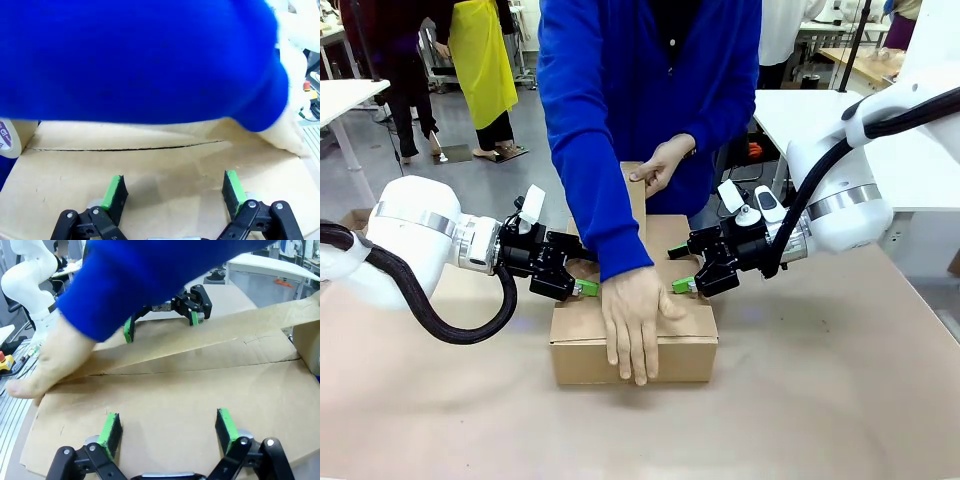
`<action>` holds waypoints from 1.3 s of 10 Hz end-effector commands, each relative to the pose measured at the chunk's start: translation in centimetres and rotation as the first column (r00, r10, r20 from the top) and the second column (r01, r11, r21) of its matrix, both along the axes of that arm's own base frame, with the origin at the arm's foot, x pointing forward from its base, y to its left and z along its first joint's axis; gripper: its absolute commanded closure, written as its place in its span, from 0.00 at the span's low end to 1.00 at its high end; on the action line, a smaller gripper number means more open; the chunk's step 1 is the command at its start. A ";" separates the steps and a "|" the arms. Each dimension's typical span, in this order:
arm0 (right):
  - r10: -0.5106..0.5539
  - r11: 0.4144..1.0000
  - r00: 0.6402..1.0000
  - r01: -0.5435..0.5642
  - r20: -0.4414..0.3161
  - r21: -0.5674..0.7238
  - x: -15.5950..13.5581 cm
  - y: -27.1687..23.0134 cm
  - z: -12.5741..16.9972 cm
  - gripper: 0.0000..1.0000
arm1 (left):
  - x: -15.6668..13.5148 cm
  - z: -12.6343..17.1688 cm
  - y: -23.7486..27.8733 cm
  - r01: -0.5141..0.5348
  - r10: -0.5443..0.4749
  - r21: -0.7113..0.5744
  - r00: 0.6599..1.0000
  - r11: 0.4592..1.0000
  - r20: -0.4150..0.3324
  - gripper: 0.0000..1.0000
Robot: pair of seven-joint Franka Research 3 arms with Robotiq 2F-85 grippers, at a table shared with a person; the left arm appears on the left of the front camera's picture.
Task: Pack the gift set into the box.
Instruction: Press and hold the closed box until the human finishes sealing it.
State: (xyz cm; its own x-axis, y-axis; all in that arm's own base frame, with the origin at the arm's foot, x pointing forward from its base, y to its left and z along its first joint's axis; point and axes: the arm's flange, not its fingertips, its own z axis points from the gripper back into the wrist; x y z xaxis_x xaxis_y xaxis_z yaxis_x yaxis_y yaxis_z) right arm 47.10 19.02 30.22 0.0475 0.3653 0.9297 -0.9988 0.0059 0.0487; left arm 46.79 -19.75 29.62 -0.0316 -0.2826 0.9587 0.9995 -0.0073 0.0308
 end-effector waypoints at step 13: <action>0.001 1.000 1.000 -0.001 -0.003 0.000 0.0 0.1 -0.2 0.00 | -0.2 -0.3 0.0 -0.001 0.001 0.007 1.000 1.000 0.003 0.00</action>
State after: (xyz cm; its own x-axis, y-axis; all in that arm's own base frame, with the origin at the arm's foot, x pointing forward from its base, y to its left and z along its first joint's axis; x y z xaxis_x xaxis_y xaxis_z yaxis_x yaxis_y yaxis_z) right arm 47.06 19.02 30.13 0.0496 0.3650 0.9297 -0.9987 0.0053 0.0512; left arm 46.79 -19.74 29.56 -0.0306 -0.2837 0.9584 0.9995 -0.0067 0.0300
